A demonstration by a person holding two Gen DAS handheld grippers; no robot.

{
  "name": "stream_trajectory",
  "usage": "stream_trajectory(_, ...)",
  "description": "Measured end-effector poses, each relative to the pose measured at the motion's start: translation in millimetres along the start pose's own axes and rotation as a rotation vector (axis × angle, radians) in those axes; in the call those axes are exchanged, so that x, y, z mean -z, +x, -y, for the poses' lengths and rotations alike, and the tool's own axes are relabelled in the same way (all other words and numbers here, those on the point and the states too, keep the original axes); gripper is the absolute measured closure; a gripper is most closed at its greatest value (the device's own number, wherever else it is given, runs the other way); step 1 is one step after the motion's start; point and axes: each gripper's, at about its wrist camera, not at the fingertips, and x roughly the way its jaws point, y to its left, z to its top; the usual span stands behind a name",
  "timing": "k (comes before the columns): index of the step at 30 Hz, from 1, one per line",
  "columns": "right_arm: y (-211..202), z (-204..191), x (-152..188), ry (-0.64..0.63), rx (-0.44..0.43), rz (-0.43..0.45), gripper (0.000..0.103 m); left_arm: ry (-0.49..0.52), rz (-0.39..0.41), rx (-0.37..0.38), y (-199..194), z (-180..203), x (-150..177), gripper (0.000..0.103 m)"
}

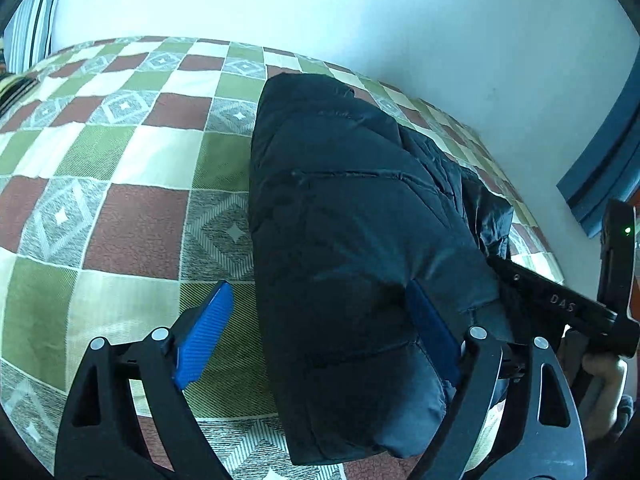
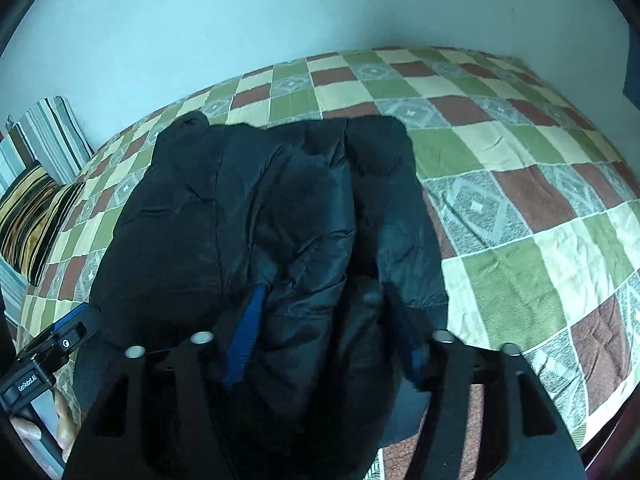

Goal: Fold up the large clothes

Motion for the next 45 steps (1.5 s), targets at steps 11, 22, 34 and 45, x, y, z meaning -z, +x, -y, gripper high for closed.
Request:
stream_trajectory(11,1.2,0.5,-4.0,-0.059,0.050,0.028,0.091,0.050,-0.015,0.016,8.2,21.1,-11.0,0.015)
stream_trajectory(22,45.4,32.7,0.4,-0.044,0.089,-0.060,0.090,0.178,-0.086,-0.074,50.0,59.0,-6.5,0.012)
stream_trajectory(34,57.7,28.6,5.8,-0.061,0.136,-0.055,0.089,0.165,-0.091,-0.087,65.3,53.0,-4.6,0.010)
stream_trajectory(45,-7.8,25.5,7.8,-0.067,0.100,0.032,0.081,0.131,-0.017,-0.105,11.4,45.6,4.8,0.011)
